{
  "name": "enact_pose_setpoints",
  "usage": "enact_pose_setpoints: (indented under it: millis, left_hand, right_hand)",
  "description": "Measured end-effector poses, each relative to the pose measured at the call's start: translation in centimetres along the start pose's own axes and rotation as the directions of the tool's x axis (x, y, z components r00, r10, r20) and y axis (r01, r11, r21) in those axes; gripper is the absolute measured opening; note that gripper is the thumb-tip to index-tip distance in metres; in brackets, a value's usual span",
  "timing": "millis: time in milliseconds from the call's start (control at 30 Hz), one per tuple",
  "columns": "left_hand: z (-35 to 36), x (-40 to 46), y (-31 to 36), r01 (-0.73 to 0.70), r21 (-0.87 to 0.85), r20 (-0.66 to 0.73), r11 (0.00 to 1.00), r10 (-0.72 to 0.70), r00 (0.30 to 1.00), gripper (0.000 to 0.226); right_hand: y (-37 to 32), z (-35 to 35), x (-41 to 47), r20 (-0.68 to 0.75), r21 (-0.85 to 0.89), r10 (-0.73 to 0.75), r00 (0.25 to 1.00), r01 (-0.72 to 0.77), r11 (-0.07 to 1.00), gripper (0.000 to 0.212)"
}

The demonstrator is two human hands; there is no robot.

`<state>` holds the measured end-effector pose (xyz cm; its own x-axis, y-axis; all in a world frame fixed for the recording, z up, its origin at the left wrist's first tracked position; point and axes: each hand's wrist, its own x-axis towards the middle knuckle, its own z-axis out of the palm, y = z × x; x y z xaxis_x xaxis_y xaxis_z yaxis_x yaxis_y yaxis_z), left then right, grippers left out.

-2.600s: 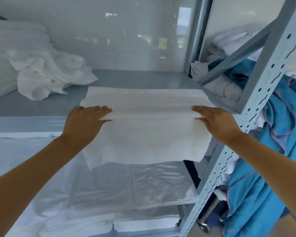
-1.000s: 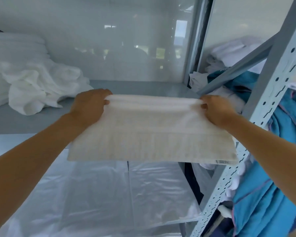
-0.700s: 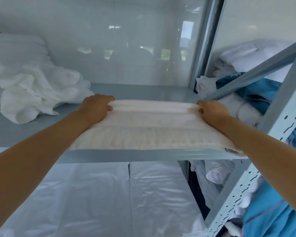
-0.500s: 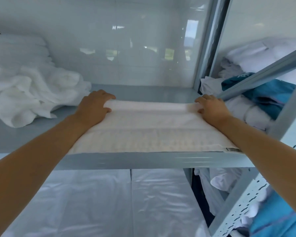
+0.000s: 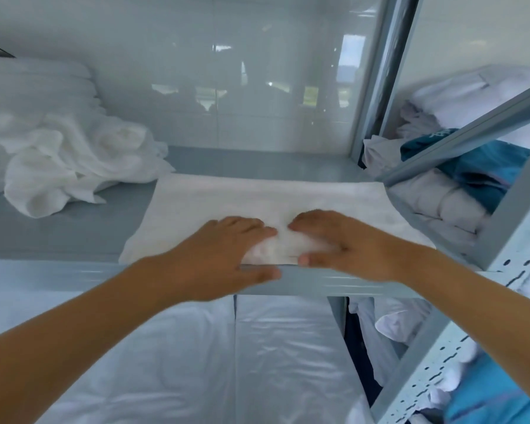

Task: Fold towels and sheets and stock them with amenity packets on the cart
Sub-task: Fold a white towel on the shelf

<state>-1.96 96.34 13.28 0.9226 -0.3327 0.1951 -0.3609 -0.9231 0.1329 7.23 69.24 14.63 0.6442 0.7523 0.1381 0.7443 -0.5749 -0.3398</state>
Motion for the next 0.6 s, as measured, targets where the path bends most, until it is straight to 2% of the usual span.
enact_pose_setpoints:
  millis: [67, 133, 233, 333, 400, 533, 600]
  left_hand:
    - [1.1, -0.6, 0.7, 0.024, 0.105, -0.039, 0.994, -0.02, 0.999, 0.079]
    - [1.5, -1.3, 0.7, 0.026, 0.102, -0.127, 0.994, -0.013, 0.992, 0.068]
    - [1.6, -2.4, 0.2, -0.033, 0.041, -0.224, 0.999, 0.041, 0.974, 0.053]
    - [1.1, -3.3, -0.1, -0.048, 0.052, -0.303, 0.997, 0.062, 0.951, 0.046]
    - [0.4, -3.7, -1.1, -0.013, 0.071, -0.342, 0.997, 0.036, 0.939, 0.035]
    - [-1.9, -4.7, -5.5, 0.152, 0.108, -0.217, 0.982, -0.126, 0.968, 0.055]
    - [-2.9, -4.5, -7.7, 0.227, 0.143, -0.197, 0.963, -0.197, 0.96, 0.056]
  right_hand:
    - [-0.7, 1.3, -1.3, 0.035, -0.257, -0.062, 0.997, 0.069, 0.964, 0.098]
    - [-0.8, 2.1, -2.4, -0.011, -0.395, -0.117, 0.993, 0.103, 0.913, 0.089]
    - [-0.8, 2.0, -3.7, -0.074, -0.314, -0.168, 0.983, 0.137, 0.939, 0.065]
    - [-0.4, 1.5, -4.9, -0.169, -0.262, -0.167, 0.971, 0.119, 0.958, 0.049]
    - [0.3, 0.6, -5.6, -0.237, -0.295, -0.107, 0.966, 0.033, 0.955, 0.047]
    - [3.2, -2.9, -6.3, -0.206, -0.333, 0.106, 0.973, -0.171, 0.927, 0.044]
    - [4.9, -4.7, -5.8, -0.195, -0.359, 0.216, 0.957, -0.274, 0.892, 0.045]
